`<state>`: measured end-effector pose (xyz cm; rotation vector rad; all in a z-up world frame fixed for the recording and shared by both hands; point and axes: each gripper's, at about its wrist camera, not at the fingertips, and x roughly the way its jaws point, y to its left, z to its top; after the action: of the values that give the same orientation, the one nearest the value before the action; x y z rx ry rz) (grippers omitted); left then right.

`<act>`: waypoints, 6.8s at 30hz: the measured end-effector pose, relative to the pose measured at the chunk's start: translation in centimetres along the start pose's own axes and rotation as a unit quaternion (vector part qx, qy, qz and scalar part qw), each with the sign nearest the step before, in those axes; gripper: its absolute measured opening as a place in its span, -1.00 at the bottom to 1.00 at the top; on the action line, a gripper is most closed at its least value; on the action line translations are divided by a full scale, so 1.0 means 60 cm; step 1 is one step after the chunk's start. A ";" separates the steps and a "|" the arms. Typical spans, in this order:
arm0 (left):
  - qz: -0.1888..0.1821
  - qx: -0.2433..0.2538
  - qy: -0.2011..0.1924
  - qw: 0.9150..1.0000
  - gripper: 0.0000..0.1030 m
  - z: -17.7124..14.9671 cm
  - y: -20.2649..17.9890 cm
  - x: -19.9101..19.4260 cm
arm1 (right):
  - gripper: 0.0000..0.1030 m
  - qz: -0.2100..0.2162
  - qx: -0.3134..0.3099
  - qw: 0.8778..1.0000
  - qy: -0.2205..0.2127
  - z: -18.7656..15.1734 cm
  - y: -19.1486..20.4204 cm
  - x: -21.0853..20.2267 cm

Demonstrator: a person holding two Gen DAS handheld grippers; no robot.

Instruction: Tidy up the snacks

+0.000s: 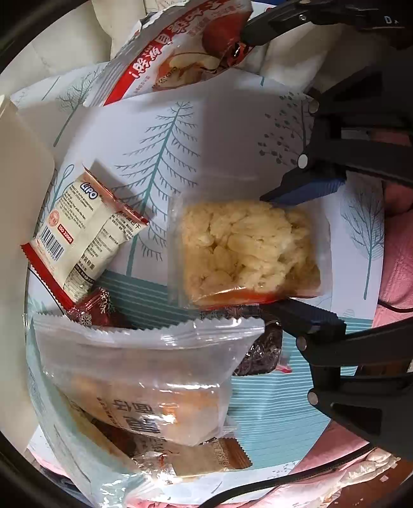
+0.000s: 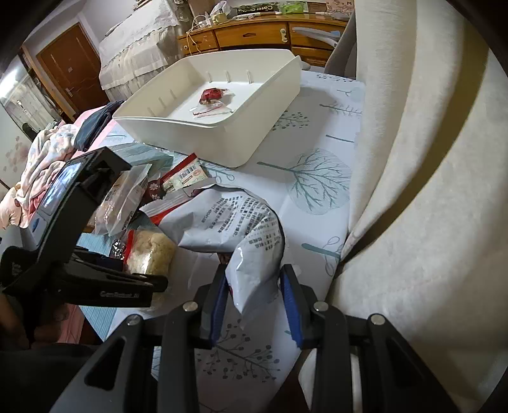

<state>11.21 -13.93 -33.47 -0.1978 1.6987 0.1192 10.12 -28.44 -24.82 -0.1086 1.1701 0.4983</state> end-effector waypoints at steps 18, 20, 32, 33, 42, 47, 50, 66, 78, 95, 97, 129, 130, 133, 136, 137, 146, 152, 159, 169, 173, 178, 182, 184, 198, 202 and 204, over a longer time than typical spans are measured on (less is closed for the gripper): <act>-0.032 -0.001 0.008 0.999 0.04 0.004 0.074 -0.123 | -0.35 0.043 0.025 0.999 -0.012 0.019 0.021 -0.009; -0.048 -0.005 0.004 0.999 0.04 0.010 0.081 -0.145 | -0.35 0.049 0.031 0.998 -0.018 0.027 0.022 -0.016; -0.071 0.032 -0.064 0.995 -0.02 0.029 0.102 -0.297 | -0.35 0.070 0.031 0.993 -0.091 0.105 0.041 -0.078; -0.076 0.035 -0.071 0.994 -0.02 0.033 0.102 -0.314 | -0.35 0.070 0.030 0.992 -0.096 0.110 0.041 -0.082; -0.050 0.042 -0.160 0.985 -0.38 0.094 0.121 -0.422 | -0.35 0.066 0.030 0.986 -0.151 0.173 0.053 -0.111; -0.059 0.017 -0.198 0.978 -0.49 0.147 0.157 -0.444 | -0.35 0.059 0.033 0.983 -0.171 0.211 0.059 -0.105; -0.057 0.008 -0.206 0.977 -0.50 0.173 0.176 -0.446 | -0.35 0.056 0.039 0.982 -0.177 0.236 0.064 -0.093; -0.097 -0.002 -0.207 0.974 -0.49 0.160 0.221 -0.412 | 0.24 0.069 0.094 0.984 -0.135 0.250 0.067 -0.033; -0.106 -0.033 -0.193 0.975 -0.48 0.080 0.248 -0.373 | 0.24 0.105 0.091 0.984 -0.111 0.198 0.087 -0.037; -0.083 -0.071 -0.190 0.976 -0.22 -0.023 0.329 -0.289 | 0.20 0.170 0.115 0.978 -0.031 0.123 0.133 -0.005; -0.081 -0.068 -0.188 0.976 -0.19 -0.026 0.336 -0.284 | 0.20 0.179 0.114 0.977 -0.023 0.117 0.144 -0.001; -0.046 0.070 -0.111 0.990 0.55 0.044 0.504 -0.176 | 0.51 0.127 0.350 0.920 0.123 0.008 0.250 0.149; -0.042 0.079 -0.111 0.990 0.61 0.047 0.504 -0.172 | 0.56 0.124 0.358 0.917 0.121 0.005 0.254 0.151; -0.027 0.112 -0.114 0.987 0.66 0.058 0.504 -0.161 | 0.62 0.115 0.380 0.911 0.111 -0.002 0.263 0.156; -0.022 0.142 -0.116 0.983 0.77 0.071 0.501 -0.152 | 0.73 0.099 0.400 0.905 0.103 -0.007 0.270 0.162; -0.017 0.154 -0.117 0.981 0.77 0.076 0.499 -0.148 | 0.76 0.091 0.404 0.904 0.103 -0.007 0.272 0.164; 0.019 0.252 -0.113 0.961 0.79 0.109 0.462 -0.116 | 0.92 0.041 0.417 0.902 0.101 0.003 0.293 0.187; 0.038 0.293 -0.115 0.948 0.79 0.124 0.442 -0.092 | 1.00 -0.032 0.373 0.919 0.121 0.026 0.319 0.214; 0.028 0.314 -0.128 0.940 0.79 0.144 0.429 -0.075 | 1.00 -0.075 0.335 0.930 0.133 0.052 0.349 0.247; 0.000 0.321 -0.121 0.939 0.81 0.169 0.412 -0.048 | 1.00 -0.081 0.308 0.940 0.121 0.082 0.349 0.284; 0.009 0.328 -0.140 0.934 0.85 0.167 0.402 -0.040 | 1.00 -0.089 0.286 0.947 0.116 0.095 0.361 0.290; 0.002 0.322 -0.161 0.933 0.85 0.149 0.410 -0.039 | 1.00 -0.094 0.275 0.951 0.106 0.095 0.393 0.288; -0.005 0.320 -0.179 0.930 0.67 0.136 0.413 -0.038 | 1.00 -0.089 0.264 0.955 0.101 0.083 0.384 0.274; -0.005 0.316 -0.185 0.931 0.49 0.118 0.412 -0.042 | 0.97 -0.086 0.262 0.956 0.097 0.077 0.384 0.266; 0.015 0.282 -0.177 0.943 0.33 0.091 0.413 -0.052 | 0.75 -0.057 0.258 0.960 0.097 0.036 0.387 0.223; 0.010 0.258 -0.178 0.950 0.33 0.097 0.434 -0.061 | 0.74 -0.052 0.279 0.953 0.106 0.012 0.371 0.210; 0.007 0.243 -0.183 0.953 0.33 0.087 0.445 -0.072 | 0.74 -0.053 0.293 0.948 0.109 0.001 0.359 0.203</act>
<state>11.53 13.49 -30.85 0.1964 1.3117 -0.2405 4.53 -5.44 -32.07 0.2926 1.4773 0.0273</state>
